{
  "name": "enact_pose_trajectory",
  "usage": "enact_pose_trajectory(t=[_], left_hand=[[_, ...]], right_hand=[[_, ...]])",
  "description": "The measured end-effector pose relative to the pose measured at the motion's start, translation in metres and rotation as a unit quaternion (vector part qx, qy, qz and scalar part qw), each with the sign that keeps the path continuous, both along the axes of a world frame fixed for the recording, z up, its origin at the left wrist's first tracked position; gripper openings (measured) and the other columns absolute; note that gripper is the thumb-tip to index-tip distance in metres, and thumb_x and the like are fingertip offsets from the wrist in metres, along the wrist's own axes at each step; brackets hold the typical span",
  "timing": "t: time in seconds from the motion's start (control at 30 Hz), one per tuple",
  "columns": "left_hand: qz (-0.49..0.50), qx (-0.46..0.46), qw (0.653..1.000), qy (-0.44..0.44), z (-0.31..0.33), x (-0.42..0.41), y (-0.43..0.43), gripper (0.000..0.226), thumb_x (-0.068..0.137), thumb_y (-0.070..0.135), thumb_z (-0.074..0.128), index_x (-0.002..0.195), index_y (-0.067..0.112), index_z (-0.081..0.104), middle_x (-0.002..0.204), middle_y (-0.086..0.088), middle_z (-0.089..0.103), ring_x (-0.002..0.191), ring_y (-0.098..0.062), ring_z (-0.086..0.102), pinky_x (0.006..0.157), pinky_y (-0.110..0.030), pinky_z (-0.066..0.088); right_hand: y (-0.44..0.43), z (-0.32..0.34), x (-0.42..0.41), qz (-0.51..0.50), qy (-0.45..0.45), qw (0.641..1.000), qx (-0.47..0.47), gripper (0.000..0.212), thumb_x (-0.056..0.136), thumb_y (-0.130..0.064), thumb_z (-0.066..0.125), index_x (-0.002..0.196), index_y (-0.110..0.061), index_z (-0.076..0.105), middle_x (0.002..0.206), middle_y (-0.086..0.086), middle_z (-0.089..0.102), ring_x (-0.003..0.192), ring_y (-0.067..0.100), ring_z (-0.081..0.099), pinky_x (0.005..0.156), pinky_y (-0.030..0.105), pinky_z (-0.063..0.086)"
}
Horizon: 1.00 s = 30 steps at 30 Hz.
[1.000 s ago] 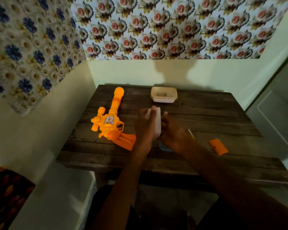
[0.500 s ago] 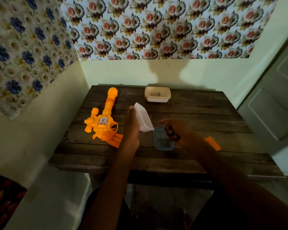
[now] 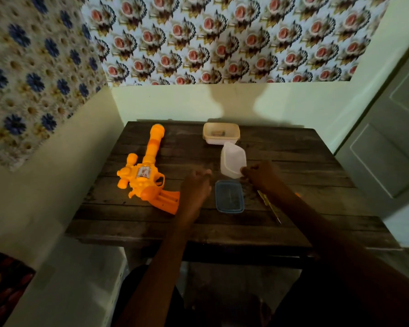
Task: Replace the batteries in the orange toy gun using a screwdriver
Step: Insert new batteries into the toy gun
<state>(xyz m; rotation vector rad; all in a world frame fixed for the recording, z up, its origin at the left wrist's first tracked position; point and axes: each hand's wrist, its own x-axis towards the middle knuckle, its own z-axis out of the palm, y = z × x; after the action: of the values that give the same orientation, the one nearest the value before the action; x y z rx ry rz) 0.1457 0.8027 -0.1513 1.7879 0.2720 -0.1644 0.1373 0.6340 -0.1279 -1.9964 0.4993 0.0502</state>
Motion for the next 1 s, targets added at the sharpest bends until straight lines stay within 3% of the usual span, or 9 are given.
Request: enact_pose_trajectory(t=[0.1, 0.2, 0.4, 0.63, 0.73, 0.8, 0.83, 0.9, 1.0], left_hand=[[-0.113, 0.238, 0.965, -0.012, -0.011, -0.005, 0.0, 0.024, 0.089, 0.039, 0.058, 0.09, 0.016, 0.063, 0.091, -0.008, 0.069, 0.087, -0.024, 0.066, 0.085, -0.04, 0.053], [-0.133, 0.338, 0.929, -0.067, -0.02, -0.011, -0.008, 0.028, 0.082, 0.032, 0.066, 0.104, 0.015, 0.063, 0.105, -0.006, 0.066, 0.099, -0.022, 0.062, 0.085, -0.033, 0.049], [-0.078, 0.329, 0.936, -0.101, -0.013, 0.006, -0.021, 0.025, 0.088, 0.017, 0.06, 0.111, 0.008, 0.062, 0.111, -0.009, 0.063, 0.107, -0.025, 0.059, 0.075, -0.025, 0.036], [-0.065, 0.325, 0.939, -0.096, -0.007, 0.042, -0.02, 0.026, 0.086, 0.018, 0.062, 0.108, 0.004, 0.061, 0.11, -0.015, 0.063, 0.105, -0.029, 0.058, 0.084, -0.037, 0.044], [-0.02, 0.281, 0.951, -0.124, 0.002, 0.027, -0.008, 0.021, 0.087, 0.022, 0.061, 0.102, 0.007, 0.063, 0.101, -0.008, 0.066, 0.099, -0.024, 0.06, 0.081, -0.033, 0.044], [0.013, 0.25, 0.956, -0.153, 0.008, 0.004, 0.005, 0.018, 0.087, 0.021, 0.062, 0.101, 0.009, 0.065, 0.096, -0.004, 0.066, 0.094, -0.018, 0.06, 0.079, -0.029, 0.042], [0.033, 0.239, 0.957, -0.163, 0.011, -0.009, 0.015, 0.017, 0.087, 0.02, 0.062, 0.1, 0.01, 0.066, 0.094, -0.001, 0.066, 0.091, -0.015, 0.059, 0.077, -0.026, 0.04], [0.077, 0.215, 0.956, -0.184, 0.013, -0.03, 0.031, 0.014, 0.087, 0.019, 0.062, 0.097, 0.011, 0.068, 0.093, -0.002, 0.069, 0.089, -0.016, 0.061, 0.074, -0.022, 0.037], [0.145, 0.208, 0.948, -0.19, 0.013, -0.054, 0.064, 0.015, 0.086, 0.018, 0.062, 0.099, 0.012, 0.068, 0.097, -0.008, 0.07, 0.093, -0.024, 0.063, 0.076, -0.024, 0.039]], right_hand=[[-0.025, -0.008, 0.014, -0.016, -0.001, 0.998, -0.058, 0.021, 0.089, -0.02, 0.063, 0.089, 0.0, 0.069, 0.081, 0.012, 0.07, 0.057, 0.014, 0.056, 0.05, 0.024, 0.041], [-0.045, -0.017, 0.02, -0.015, -0.004, 0.995, -0.096, 0.017, 0.088, -0.017, 0.064, 0.087, -0.001, 0.067, 0.079, 0.014, 0.069, 0.054, 0.013, 0.056, 0.049, 0.023, 0.041], [-0.068, -0.034, 0.034, -0.003, -0.029, 0.986, -0.161, 0.012, 0.086, -0.016, 0.066, 0.085, -0.004, 0.065, 0.083, 0.014, 0.07, 0.073, 0.024, 0.069, 0.075, 0.045, 0.059], [-0.064, -0.018, 0.019, -0.012, -0.073, 0.964, -0.255, 0.027, 0.094, -0.023, 0.056, 0.07, -0.011, 0.061, 0.065, 0.002, 0.06, 0.062, 0.018, 0.061, 0.055, 0.027, 0.05], [-0.043, -0.004, -0.001, 0.016, -0.078, 0.992, -0.1, 0.017, 0.094, -0.021, 0.055, 0.095, -0.009, 0.067, 0.089, 0.001, 0.063, 0.063, 0.008, 0.053, 0.051, 0.017, 0.038], [-0.021, 0.009, -0.021, 0.057, 0.017, 0.997, 0.043, 0.019, 0.092, -0.027, 0.06, 0.097, -0.011, 0.069, 0.083, 0.002, 0.063, 0.059, 0.008, 0.05, 0.047, 0.018, 0.037], [-0.008, 0.012, -0.03, 0.091, 0.045, 0.994, 0.049, 0.02, 0.091, -0.031, 0.062, 0.094, -0.013, 0.07, 0.076, 0.002, 0.061, 0.056, 0.009, 0.05, 0.047, 0.02, 0.037], [0.014, 0.008, -0.038, 0.173, 0.032, 0.983, -0.057, 0.023, 0.091, -0.039, 0.06, 0.092, -0.019, 0.071, 0.075, -0.003, 0.062, 0.062, 0.008, 0.053, 0.055, 0.022, 0.041], [0.058, -0.002, -0.045, 0.291, -0.032, 0.938, -0.183, 0.028, 0.091, -0.04, 0.059, 0.113, -0.026, 0.065, 0.104, -0.003, 0.066, 0.088, 0.008, 0.057, 0.075, 0.025, 0.041]])
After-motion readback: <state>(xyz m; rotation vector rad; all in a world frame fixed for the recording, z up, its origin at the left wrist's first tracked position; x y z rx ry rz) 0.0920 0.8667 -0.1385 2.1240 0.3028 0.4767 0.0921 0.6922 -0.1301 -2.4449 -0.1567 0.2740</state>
